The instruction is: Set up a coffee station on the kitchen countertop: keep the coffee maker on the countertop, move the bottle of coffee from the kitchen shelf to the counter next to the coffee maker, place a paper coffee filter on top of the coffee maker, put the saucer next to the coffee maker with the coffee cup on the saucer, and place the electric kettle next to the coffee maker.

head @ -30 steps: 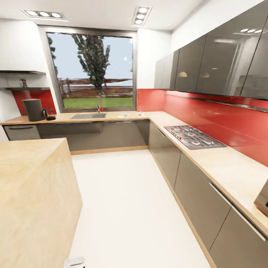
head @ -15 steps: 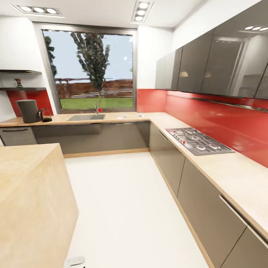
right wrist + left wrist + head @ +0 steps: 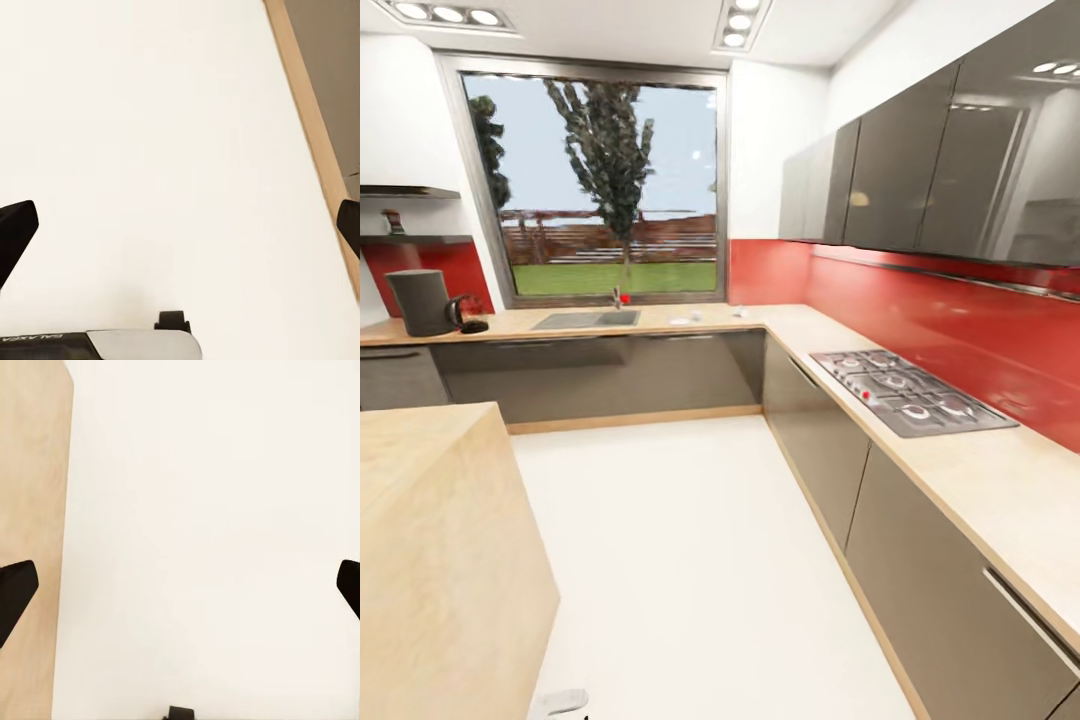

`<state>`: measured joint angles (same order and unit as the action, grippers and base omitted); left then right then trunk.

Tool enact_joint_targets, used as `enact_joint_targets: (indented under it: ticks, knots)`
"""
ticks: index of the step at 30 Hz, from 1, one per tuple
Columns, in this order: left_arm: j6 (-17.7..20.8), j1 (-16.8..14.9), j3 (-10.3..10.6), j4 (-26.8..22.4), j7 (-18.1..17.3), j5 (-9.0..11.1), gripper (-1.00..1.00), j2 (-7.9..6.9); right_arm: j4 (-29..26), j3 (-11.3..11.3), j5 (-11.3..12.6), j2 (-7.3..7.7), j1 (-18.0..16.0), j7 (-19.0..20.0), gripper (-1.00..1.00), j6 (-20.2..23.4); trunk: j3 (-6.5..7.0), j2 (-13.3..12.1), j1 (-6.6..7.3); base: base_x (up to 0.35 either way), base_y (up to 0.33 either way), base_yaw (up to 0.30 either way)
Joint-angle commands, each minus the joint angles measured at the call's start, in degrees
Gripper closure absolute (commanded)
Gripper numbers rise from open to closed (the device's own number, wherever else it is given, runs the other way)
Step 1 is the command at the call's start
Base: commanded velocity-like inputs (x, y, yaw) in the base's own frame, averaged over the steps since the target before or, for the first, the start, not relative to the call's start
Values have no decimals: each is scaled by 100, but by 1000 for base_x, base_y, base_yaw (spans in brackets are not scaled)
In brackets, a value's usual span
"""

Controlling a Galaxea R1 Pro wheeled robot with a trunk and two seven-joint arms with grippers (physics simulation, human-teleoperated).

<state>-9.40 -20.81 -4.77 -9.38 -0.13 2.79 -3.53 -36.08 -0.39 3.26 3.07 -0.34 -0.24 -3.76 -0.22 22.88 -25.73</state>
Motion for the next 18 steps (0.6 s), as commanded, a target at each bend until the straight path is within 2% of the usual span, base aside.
enact_joint_targets:
  ticks: [1,6,12,18]
  knots:
    - [-18,-2,-16,7,-5,29,-100,1,4,4,34,1,-1,-2,-100,-22,-2,3,-5,337,0,0]
    - [-18,-2,-15,7,-5,29,-100,1,4,4,34,-5,-1,-2,-100,-21,-2,3,-5,337,0,32]
    - [-18,-2,-15,7,-5,29,-100,1,5,4,34,-7,-1,-2,-100,-20,-2,3,-5,337,0,195]
    - [-18,-2,-15,7,-5,29,-100,1,4,4,34,-1,-1,-2,-100,-22,-2,3,-5,337,0,29]
